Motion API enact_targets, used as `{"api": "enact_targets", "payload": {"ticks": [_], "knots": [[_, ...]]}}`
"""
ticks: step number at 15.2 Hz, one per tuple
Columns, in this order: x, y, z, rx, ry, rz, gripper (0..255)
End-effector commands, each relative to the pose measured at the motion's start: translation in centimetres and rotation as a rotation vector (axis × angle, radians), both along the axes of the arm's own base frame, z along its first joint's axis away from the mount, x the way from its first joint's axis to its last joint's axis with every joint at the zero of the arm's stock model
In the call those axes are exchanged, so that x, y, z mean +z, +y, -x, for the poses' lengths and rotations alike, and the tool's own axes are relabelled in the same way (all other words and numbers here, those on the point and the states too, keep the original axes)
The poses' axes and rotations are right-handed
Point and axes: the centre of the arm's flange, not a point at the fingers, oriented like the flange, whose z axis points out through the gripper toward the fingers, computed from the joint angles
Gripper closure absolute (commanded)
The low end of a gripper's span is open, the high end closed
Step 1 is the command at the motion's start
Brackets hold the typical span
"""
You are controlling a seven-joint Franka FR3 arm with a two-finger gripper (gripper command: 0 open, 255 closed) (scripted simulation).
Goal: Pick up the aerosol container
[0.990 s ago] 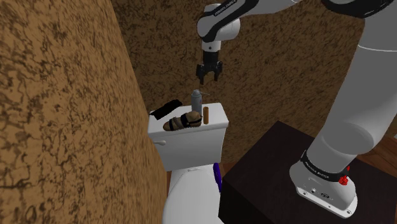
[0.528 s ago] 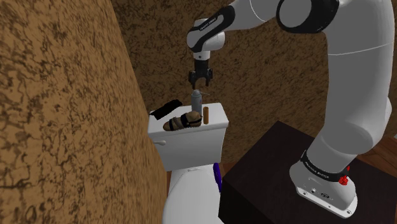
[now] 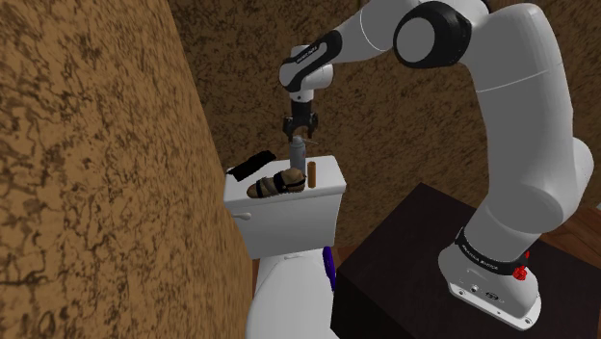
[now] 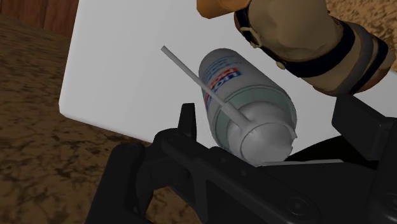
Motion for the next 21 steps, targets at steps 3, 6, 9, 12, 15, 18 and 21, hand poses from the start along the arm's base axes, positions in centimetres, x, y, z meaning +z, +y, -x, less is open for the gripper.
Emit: {"api": "enact_targets", "payload": {"ticks": [3,6,9,12,15,18,21], "knots": [[-1.9,0.1,-0.1,0.0,0.0,0.0,0],[-2.0,0.1,-0.1,0.0,0.0,0.0,255],[-2.0,0.1,-0.1,0.0,0.0,0.0,255],[-2.0,0.1,-0.1,0.0,0.0,0.0,255],[-1.4,0.1,-0.1,0.0,0.0,0.0,255],[0.2,0.1,-0.1,0.0,0.0,0.0,255],[1.8,0.1,-0.1,0.0,0.0,0.0,255]]}}
